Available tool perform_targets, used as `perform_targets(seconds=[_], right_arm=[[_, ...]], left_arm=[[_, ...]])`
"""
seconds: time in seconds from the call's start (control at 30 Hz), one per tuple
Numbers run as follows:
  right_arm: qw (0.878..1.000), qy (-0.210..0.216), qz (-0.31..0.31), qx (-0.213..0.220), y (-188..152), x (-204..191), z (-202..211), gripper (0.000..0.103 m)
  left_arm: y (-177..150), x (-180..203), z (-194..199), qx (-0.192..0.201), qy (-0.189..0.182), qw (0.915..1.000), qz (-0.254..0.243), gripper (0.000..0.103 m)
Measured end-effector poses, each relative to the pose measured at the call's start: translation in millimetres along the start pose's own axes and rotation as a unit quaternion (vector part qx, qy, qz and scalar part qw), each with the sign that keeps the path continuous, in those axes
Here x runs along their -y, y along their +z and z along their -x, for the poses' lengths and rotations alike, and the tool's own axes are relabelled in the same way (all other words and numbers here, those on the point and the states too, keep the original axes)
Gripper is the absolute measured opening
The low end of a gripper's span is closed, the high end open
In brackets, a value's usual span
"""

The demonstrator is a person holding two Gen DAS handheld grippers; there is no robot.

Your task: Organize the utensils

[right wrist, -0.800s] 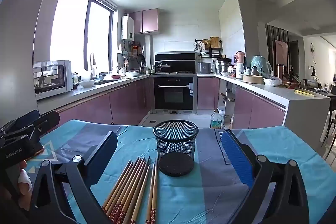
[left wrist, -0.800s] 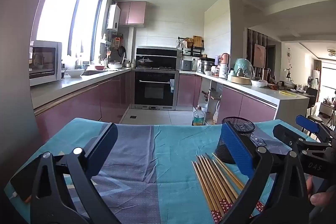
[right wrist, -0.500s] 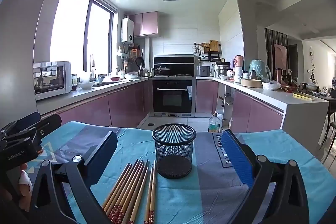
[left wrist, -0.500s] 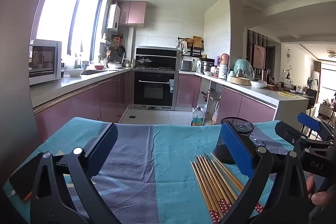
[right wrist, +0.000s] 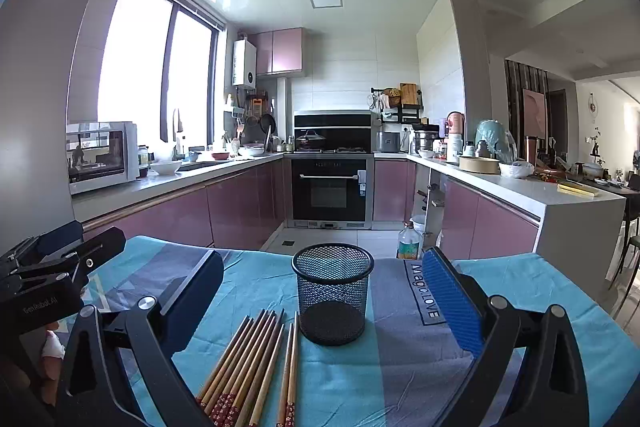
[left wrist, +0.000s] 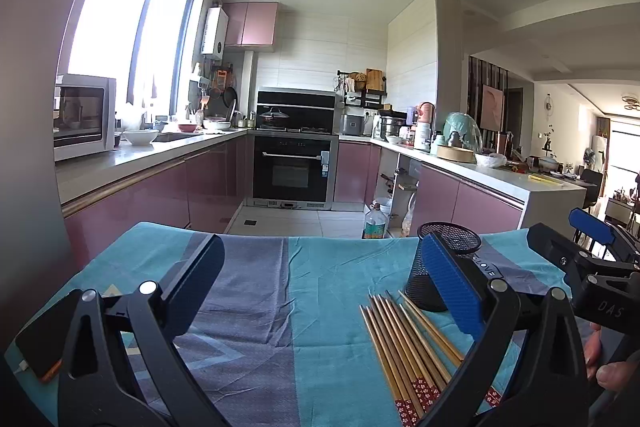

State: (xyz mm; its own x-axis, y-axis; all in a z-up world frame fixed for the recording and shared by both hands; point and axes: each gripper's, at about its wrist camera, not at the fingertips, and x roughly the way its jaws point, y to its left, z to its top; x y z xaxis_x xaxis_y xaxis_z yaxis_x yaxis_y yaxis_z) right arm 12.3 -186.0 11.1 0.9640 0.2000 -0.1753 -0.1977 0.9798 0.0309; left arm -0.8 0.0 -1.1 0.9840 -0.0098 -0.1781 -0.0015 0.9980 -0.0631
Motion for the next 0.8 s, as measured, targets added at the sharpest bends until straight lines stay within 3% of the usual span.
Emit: perform_targets(seconds=[0.8], right_arm=[[1.000, 0.003, 0.003, 0.003, -3.2, -0.9, 4.3, 0.096]], left_arm=[[-0.2, 0.2, 1.3, 0.002, -0.001, 1.0000, 0.001, 0.097]])
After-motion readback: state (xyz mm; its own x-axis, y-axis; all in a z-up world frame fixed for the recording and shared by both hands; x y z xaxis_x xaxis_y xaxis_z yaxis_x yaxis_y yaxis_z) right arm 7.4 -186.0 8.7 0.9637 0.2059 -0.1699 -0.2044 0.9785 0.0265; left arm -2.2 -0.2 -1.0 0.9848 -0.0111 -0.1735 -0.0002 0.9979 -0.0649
